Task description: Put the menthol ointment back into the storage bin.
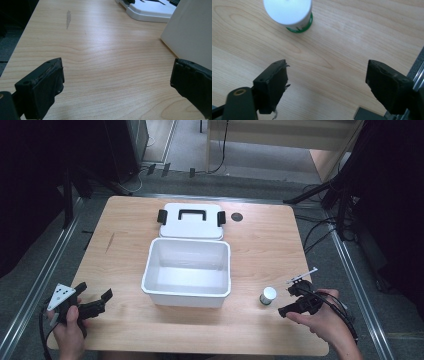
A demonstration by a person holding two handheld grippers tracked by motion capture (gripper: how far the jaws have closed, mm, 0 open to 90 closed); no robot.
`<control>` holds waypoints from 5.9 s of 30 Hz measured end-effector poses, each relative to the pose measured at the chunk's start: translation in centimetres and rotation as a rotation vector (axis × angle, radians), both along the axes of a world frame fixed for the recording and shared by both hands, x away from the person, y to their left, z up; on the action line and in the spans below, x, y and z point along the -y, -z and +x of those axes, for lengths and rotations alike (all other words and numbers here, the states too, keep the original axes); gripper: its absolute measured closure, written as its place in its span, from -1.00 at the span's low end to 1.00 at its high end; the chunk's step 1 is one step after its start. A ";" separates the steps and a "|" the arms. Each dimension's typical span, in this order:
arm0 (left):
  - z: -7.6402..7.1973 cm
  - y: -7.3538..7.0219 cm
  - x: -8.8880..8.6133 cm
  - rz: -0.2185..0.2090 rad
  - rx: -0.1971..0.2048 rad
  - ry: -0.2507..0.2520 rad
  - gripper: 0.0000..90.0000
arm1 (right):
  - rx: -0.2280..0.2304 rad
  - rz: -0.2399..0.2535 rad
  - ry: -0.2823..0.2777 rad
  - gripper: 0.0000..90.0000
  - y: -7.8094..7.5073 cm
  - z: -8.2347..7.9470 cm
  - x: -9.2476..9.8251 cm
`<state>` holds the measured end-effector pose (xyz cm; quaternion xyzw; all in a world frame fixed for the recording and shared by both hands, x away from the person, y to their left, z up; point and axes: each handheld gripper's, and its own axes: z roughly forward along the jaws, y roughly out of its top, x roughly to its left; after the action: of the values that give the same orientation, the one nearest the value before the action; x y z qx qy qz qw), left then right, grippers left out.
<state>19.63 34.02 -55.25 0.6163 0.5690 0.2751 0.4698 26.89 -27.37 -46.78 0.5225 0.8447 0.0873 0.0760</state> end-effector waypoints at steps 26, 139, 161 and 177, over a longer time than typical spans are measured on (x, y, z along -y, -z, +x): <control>0.1 0.0 0.0 -0.002 -0.012 0.008 -1.00 | -0.095 0.027 -0.049 -0.09 0.9 3.9 -4.6; 0.3 0.0 -0.1 -0.020 -0.016 0.011 -1.00 | -0.104 -0.015 -0.402 0.14 -14.2 8.0 -18.9; 0.3 0.0 -0.2 -0.024 -0.014 0.011 -1.00 | -0.080 -0.019 -0.538 0.14 -12.2 8.4 -22.1; 0.4 0.0 -0.2 -0.026 -0.016 0.010 -1.00 | -0.129 -0.031 -0.538 0.14 -8.3 9.1 -22.9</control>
<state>19.99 34.22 -55.29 0.6152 0.5730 0.2604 0.4748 35.95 -4.43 -38.52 0.2828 0.9574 0.0582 0.0041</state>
